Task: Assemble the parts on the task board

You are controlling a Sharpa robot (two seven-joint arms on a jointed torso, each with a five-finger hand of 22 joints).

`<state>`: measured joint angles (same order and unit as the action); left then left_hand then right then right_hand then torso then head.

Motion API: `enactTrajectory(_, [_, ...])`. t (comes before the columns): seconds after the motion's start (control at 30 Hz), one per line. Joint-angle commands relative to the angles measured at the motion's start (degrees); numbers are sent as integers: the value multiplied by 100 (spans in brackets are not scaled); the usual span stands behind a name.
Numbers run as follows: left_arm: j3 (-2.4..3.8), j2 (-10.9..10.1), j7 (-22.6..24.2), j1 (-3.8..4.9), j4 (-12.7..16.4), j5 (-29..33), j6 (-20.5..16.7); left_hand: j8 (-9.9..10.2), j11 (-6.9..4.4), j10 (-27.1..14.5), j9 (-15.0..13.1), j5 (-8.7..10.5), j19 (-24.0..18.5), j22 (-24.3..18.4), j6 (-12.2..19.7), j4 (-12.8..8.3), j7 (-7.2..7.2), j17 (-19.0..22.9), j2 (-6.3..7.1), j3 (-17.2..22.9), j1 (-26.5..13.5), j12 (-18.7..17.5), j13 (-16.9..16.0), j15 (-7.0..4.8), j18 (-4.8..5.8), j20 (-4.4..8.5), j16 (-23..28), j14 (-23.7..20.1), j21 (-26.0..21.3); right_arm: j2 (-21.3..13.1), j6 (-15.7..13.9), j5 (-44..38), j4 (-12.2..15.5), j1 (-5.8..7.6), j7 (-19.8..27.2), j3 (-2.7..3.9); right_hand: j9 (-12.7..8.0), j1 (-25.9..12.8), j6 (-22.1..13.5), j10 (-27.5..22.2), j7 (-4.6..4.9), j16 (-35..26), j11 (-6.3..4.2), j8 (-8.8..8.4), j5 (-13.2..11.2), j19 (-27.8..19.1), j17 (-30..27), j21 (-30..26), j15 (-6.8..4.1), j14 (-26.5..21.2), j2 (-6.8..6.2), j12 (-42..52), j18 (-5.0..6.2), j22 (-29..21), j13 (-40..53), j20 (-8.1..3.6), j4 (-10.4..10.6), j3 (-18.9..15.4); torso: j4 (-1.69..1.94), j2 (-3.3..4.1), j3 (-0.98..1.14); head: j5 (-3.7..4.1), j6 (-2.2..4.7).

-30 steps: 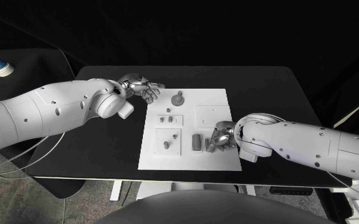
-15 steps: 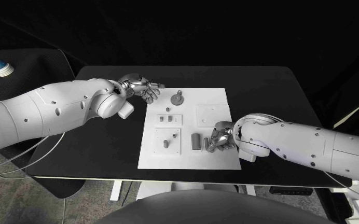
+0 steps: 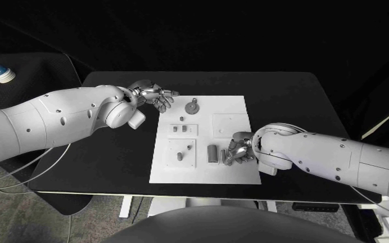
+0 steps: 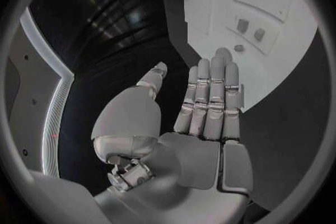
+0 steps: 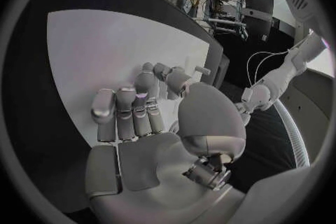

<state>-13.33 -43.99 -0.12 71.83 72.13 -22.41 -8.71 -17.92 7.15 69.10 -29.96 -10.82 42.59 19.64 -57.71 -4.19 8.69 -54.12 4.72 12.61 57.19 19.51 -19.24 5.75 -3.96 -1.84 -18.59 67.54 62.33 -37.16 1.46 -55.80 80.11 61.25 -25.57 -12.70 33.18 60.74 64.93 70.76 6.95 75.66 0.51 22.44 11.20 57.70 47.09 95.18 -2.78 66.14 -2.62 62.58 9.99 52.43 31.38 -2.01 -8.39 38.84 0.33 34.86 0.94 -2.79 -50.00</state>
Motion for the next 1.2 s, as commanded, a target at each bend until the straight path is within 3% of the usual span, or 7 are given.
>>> enactTrajectory(0.03, [3, 7, 19, 7, 11, -12, 67, -27, -4, -47, 9, 18, -28, 6, 43, -7, -6, -5, 12, 30, 60, -24, -8, -6, -110, 1, 31, -47, -20, -5, -44, -198, -32, -73, -115, -50, 3, 244, 44, 47, -5, 29, 4, 27, 19, 22, 10, 811, -9, 43, 179, 35, 501, 9, 6, -29, -6, 32, -1, -2, 2, 1, 0])
enactTrajectory(0.4, [3, 8, 46, 7, -6, -13, 59, -27, -4, -48, 9, 18, -29, 6, 44, -6, -6, -6, 13, 31, 61, -24, -8, -6, -110, 0, 31, -47, -20, -182, -324, -106, 99, -73, 184, -47, 2, 248, 33, 47, 2, 28, 4, 20, 10, 26, 10, 814, -10, 49, 130, 32, 501, 19, 3, -30, -8, 16, -1, -1, 0, -3, 0])
enactTrajectory(0.53, [3, 11, 74, 7, -23, -13, 29, -27, -4, -48, 9, 18, -29, 6, 44, -6, -6, -6, 14, 32, 61, -24, -8, -6, -109, 0, 31, -48, -20, -315, -465, 29, 210, -67, 452, -35, -9, 251, -49, -10, 26, 3, 21, -30, -4, 25, 3, 800, -1, 31, -24, -11, 501, 38, -20, -32, 2, -40, -3, -5, 2, -9, 0])
enactTrajectory(0.77, [3, 20, 137, 6, -86, 4, -24, -27, -4, -49, 10, 19, -30, 6, 45, -6, -6, -6, 17, 32, 62, -24, -9, -5, -109, 0, 31, -48, -21, -495, -703, 75, 375, 15, 788, 68, -51, 125, -305, -121, 99, -56, 72, -180, -45, 4, -8, 745, 46, -35, -386, -82, 501, 52, -61, -26, 72, -259, -6, -7, 4, 5, 0])
enactTrajectory(0.83, [3, 26, 166, 6, -110, 33, -51, -27, -4, -49, 10, 19, -30, 6, 46, -6, -6, -6, 18, 32, 62, -24, -9, -5, -109, 0, 31, -48, -21, -519, -794, -9, 352, 50, 950, 76, -59, 91, -346, -132, 107, -64, 78, -203, -50, -1, -9, 738, 52, -46, -429, -89, 501, 53, -65, -23, 84, -298, -6, -7, 2, 14, 5])
enactTrajectory(1.03, [3, 49, 320, 6, -199, 107, -130, -23, 5, -89, 15, 18, -64, -1, 65, -13, -3, 10, 30, 48, 80, -43, -1, 9, -102, -5, 66, -106, -41, -566, -1019, 151, 215, 70, 1442, 114, -66, 61, -391, -141, 115, -73, 83, -227, -56, -9, -10, 731, 59, -56, -482, -95, 501, 54, -70, -20, 88, -342, 0, -4, 2, 41, 113])
enactTrajectory(1.2, [4, 77, 490, 5, -285, 255, -199, -27, 33, -213, 25, 17, -270, -39, 120, -12, -13, 113, 26, 117, 121, -93, 23, 82, -50, -44, 204, -394, -155, -472, -1049, 234, -153, 77, 2185, 270, -65, 103, -439, -330, 117, -204, 140, -248, -47, -116, -61, 640, 107, -217, -473, -242, 501, 23, -149, -6, 79, -352, -6, -6, 3, 70, 252])
